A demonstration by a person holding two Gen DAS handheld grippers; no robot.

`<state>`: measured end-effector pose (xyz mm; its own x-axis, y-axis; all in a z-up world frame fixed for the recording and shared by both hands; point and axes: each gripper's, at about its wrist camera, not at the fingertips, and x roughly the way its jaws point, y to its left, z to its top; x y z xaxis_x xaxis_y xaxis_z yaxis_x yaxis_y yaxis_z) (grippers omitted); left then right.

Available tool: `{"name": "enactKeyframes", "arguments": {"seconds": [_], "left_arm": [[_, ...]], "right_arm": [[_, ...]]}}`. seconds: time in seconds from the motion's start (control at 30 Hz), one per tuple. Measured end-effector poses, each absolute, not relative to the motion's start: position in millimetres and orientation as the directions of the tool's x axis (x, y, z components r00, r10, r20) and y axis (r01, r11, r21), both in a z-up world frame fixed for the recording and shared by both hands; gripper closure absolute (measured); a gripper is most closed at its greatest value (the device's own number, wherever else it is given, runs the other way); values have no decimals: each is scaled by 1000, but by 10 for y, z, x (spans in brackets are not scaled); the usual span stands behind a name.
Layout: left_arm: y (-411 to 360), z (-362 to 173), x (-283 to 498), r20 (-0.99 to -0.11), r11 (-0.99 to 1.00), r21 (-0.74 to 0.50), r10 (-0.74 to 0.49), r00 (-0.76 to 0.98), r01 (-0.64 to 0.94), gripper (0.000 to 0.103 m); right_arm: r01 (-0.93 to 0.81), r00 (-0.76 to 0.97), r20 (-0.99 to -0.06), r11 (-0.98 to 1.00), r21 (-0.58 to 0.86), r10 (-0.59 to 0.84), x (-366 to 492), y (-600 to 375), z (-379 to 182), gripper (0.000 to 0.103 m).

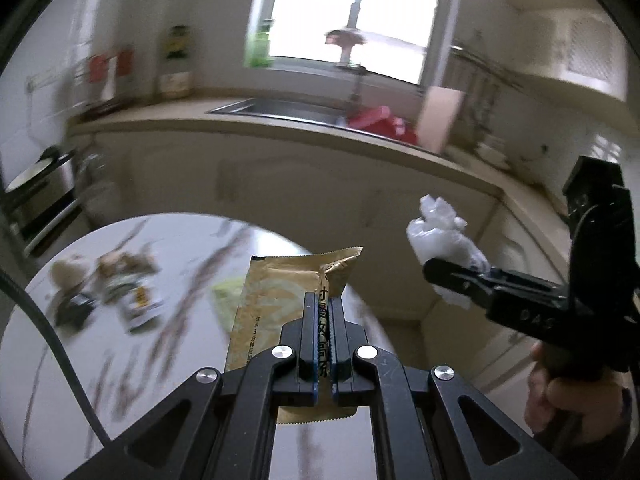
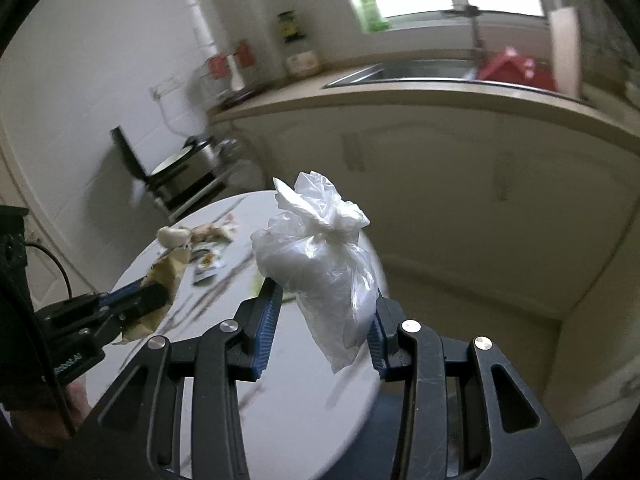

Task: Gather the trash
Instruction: 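Carry the white bag and tan packet over to the trash bin, then open both tools over the bin to drop the bag and packet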

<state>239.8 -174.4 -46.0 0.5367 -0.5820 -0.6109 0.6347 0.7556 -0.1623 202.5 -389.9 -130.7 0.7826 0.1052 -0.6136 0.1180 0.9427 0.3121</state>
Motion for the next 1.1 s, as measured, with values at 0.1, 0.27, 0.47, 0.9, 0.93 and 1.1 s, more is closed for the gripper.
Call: {"name": "enactKeyframes", "arguments": {"seconds": [0.1, 0.27, 0.47, 0.9, 0.93, 1.1], "left_arm": [[-2141, -482, 2315, -617, 715, -159, -610, 497, 681, 103], [-2733, -651, 2192, -643, 647, -168, -643, 415, 743, 103], [-3448, -1170, 2180, -720, 583, -190, -629, 291, 790, 103], [-4602, -2751, 2733, -898, 580, -230, -436, 59, 782, 101], [-4669, -2839, 2804, -906, 585, -227, -421, 52, 779, 101], [-4918, -3119, 3043, -929, 605, -206, -367, 39, 769, 84]], "right_arm": [[168, 786, -614, 933, 318, 68, 1825, -4155, -1330, 66], [265, 775, -632, 908, 326, 0, 1426, -4626, -1481, 66], [398, 704, -708, 855, 332, -53, 997, -5211, -1985, 66], [569, 472, -876, 726, 387, 97, 849, -5824, -3860, 66], [579, 460, -881, 713, 395, 115, 868, -5849, -3982, 66], [624, 424, -894, 669, 405, 146, 914, -5960, -4375, 60]]}}
